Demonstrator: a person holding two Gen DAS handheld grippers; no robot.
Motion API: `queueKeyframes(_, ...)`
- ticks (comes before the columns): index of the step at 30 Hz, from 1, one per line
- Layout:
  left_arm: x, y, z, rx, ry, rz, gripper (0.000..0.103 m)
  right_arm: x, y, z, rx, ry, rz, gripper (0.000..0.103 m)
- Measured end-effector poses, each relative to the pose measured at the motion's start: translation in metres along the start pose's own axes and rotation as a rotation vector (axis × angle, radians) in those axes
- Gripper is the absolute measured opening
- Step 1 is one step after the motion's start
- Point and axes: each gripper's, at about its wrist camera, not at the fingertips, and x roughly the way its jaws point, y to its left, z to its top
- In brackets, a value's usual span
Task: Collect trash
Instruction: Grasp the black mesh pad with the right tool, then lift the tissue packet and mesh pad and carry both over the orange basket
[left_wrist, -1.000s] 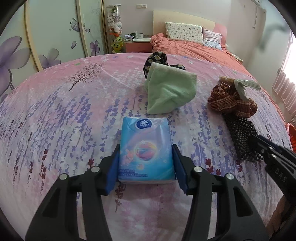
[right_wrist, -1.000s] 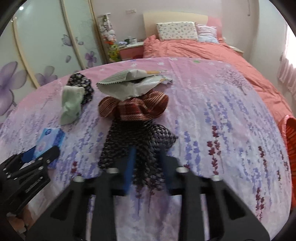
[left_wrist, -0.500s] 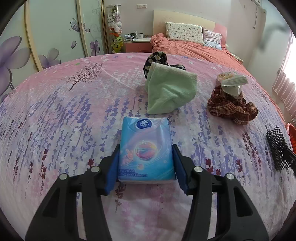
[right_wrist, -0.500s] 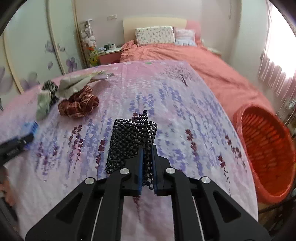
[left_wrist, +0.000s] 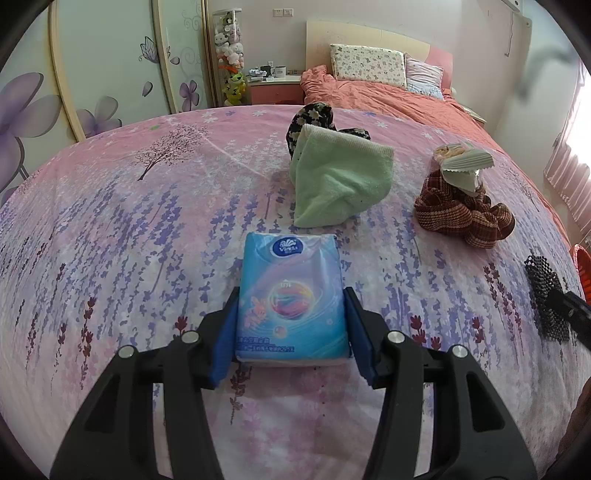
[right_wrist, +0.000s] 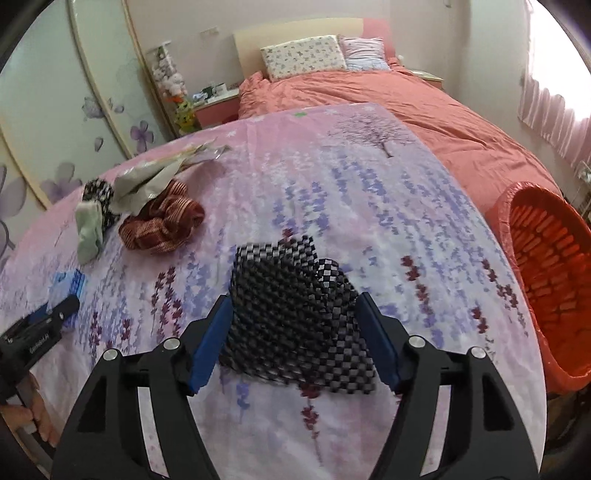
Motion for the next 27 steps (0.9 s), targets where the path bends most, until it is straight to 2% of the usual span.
queueKeyframes(2,0.0,0.0,0.0,0.0,0.0,0.0,0.053,0.001,0.009,-0.006,-0.055,-0.013,-0.051,0.067)
queueKeyframes(3,0.0,0.001,0.0,0.0,0.0,-0.001,0.052,-0.001,0.011,-0.007,-0.063,-0.018,-0.046,0.059)
queueKeyframes(6,0.0,0.0,0.0,0.0,0.0,0.0,0.052,-0.002,0.012,-0.008,-0.076,-0.021,-0.026,0.046)
queueKeyframes(8,0.0,0.0,0.0,0.0,0.0,0.0,0.053,-0.003,0.011,-0.008,-0.076,-0.021,-0.02,0.043)
queueKeyframes(13,0.0,0.001,0.001,-0.005,0.0,-0.007,0.052,-0.003,0.009,-0.008,-0.077,-0.019,-0.021,0.042)
queueKeyframes(20,-0.002,0.01,0.0,-0.043,-0.01,-0.055,0.053,-0.002,0.006,-0.006,-0.064,-0.016,-0.011,0.043)
queueKeyframes(27,0.001,0.0,0.002,-0.003,0.001,-0.003,0.053,-0.001,0.005,-0.005,-0.062,-0.015,-0.006,0.043)
